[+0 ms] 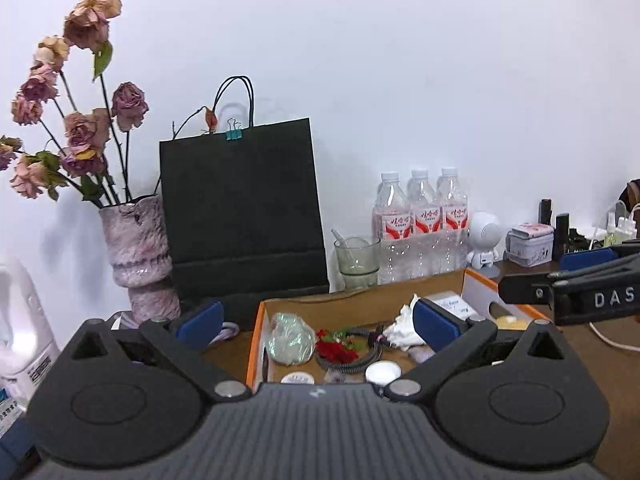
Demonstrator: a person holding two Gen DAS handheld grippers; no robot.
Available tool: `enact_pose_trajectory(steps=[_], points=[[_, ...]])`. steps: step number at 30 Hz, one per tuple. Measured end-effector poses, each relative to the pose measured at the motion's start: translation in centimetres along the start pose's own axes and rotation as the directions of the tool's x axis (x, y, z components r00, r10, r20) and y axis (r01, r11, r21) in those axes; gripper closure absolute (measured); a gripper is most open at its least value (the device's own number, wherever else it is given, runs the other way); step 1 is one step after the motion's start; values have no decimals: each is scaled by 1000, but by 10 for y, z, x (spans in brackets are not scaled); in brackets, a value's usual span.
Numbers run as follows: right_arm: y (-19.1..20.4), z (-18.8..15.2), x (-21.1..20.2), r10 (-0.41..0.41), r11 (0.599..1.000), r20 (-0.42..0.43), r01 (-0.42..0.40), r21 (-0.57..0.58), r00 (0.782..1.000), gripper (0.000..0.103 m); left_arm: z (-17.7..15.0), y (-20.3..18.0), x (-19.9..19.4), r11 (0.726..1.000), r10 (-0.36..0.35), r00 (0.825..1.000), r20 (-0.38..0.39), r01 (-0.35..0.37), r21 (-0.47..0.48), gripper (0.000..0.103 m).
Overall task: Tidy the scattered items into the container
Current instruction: 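Lift both open tools away from the box, then grasp the small black packet on the table with the left tool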
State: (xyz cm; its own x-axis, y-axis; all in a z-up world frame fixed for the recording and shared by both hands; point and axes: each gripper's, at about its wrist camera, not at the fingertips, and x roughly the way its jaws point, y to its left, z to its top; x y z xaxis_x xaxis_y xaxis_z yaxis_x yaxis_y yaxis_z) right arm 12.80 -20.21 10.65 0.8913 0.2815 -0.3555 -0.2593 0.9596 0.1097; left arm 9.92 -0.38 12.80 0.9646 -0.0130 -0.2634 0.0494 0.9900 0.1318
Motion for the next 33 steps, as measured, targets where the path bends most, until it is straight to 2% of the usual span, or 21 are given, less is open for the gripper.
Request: enact_pose_trajectory(steps=[3, 6, 9, 12, 14, 16, 17, 18, 20, 21, 22, 24, 27, 29, 33], points=[[4, -7, -11, -28, 1000, 27, 28, -9, 999, 11, -10, 1, -10, 999, 40, 998, -41, -40, -20, 0], [10, -26, -35, -56, 998, 49, 57, -14, 997, 11, -40, 0, -35, 998, 55, 993, -108, -56, -2, 0], [9, -57, -72, -1, 998, 44, -1, 60, 999, 11, -77, 3, -66, 997, 71, 983, -172, -77, -29, 0], [8, -95, -109, -4, 995, 13, 3, 98, 1000, 11, -109, 6, -106, 990, 23, 979, -203, -52, -135, 0], [8, -115, -121, 4, 995, -46, 1, 103, 999, 11, -128, 3, -125, 980, -25, 970, -242, -24, -198, 0], [10, -131, -131, 5, 995, -94, 4, 97, 996, 12, -139, -4, -131, 987, -64, 952, -300, 15, -163, 0], [11, -137, -134, 9, 995, -109, 2, 97, 994, 12, -140, -6, -131, 989, -61, 951, -304, 17, -144, 0], [13, -142, -136, 14, 995, -118, -3, 95, 993, 12, -138, -6, -129, 990, -56, 954, -296, 15, -139, 0], [18, -143, -129, 32, 996, -155, -20, 83, 987, 20, -132, -4, -118, 988, -55, 958, -280, 11, -157, 0], [20, -143, -125, 40, 996, -165, -26, 84, 986, 31, -128, -4, -108, 986, -68, 956, -284, 20, -168, 0], [20, -143, -121, 49, 995, -171, -34, 90, 984, 41, -125, -4, -96, 984, -91, 951, -295, 40, -174, 0], [21, -139, -112, 62, 994, -180, -44, 105, 982, 46, -115, -3, -68, 984, -110, 935, -338, 54, -170, 10], [20, -136, -108, 69, 992, -159, -50, 119, 985, 47, -102, -3, -31, 985, -126, 928, -351, 76, -155, 26], [17, -135, -104, 74, 991, -160, -54, 126, 984, 47, -97, -4, -7, 983, -141, 923, -358, 86, -164, 28], [14, -131, -92, 47, 994, -186, -27, 110, 981, 48, -101, -6, 27, 967, -190, 899, -395, 103, -233, 47]])
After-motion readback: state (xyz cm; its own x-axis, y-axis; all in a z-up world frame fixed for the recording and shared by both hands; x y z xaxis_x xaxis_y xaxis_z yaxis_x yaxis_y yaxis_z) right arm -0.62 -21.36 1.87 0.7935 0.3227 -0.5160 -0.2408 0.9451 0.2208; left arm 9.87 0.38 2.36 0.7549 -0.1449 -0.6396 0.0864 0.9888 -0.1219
